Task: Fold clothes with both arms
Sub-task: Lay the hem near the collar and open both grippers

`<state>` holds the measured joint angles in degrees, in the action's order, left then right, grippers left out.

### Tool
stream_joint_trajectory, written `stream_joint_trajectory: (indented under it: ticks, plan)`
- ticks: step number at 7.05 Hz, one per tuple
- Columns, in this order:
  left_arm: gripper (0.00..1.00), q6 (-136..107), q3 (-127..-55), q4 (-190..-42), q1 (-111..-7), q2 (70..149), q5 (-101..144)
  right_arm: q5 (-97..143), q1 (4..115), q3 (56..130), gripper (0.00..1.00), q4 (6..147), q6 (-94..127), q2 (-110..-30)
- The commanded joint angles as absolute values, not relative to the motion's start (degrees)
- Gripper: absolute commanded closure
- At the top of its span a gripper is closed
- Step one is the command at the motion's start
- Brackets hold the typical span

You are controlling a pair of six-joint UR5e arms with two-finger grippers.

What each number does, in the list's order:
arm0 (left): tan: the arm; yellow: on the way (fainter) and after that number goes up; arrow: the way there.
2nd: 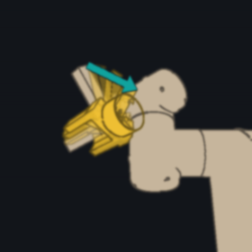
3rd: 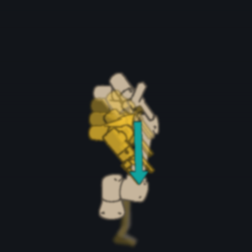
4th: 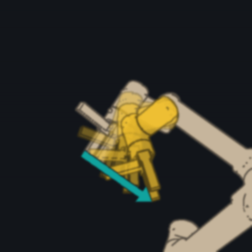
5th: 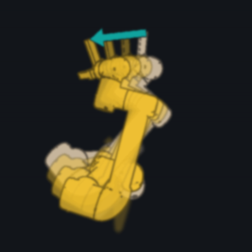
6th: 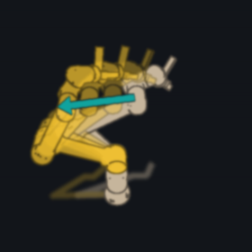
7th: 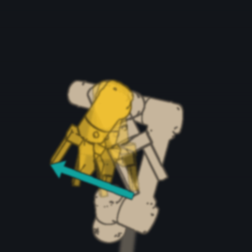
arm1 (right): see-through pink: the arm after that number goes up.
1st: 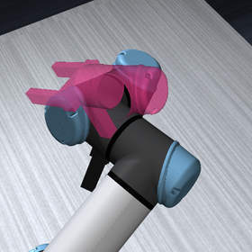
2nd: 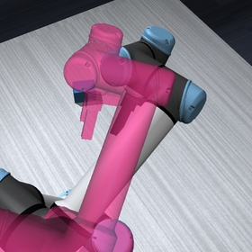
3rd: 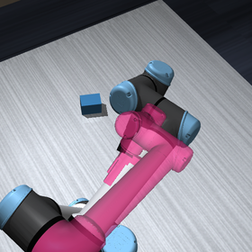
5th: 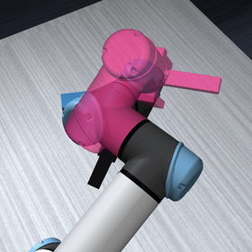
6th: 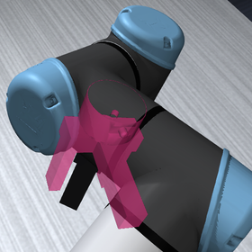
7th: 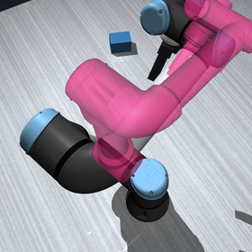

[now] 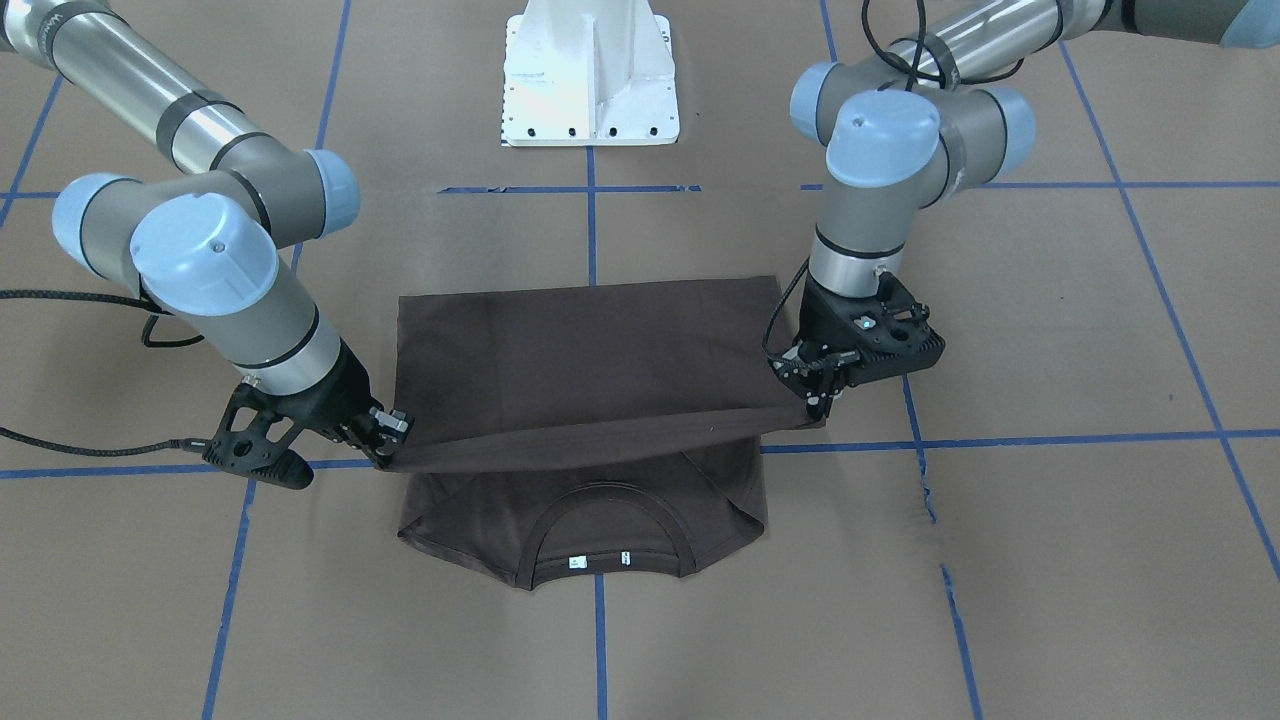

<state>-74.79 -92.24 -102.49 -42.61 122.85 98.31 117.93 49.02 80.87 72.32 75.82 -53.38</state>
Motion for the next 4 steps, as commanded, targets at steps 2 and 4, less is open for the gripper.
stream_joint_trajectory:
  ticks: [2,4]
  plan:
    - [1.00,-74.44,-86.40,-106.96,-43.86,124.10,98.26,117.95,49.92,74.80,1.00,70.31,75.85,-49.92]
    - [1.00,-74.62,-86.40,-106.88,-43.77,125.15,98.26,117.95,50.01,74.10,1.00,70.40,75.85,-49.14]
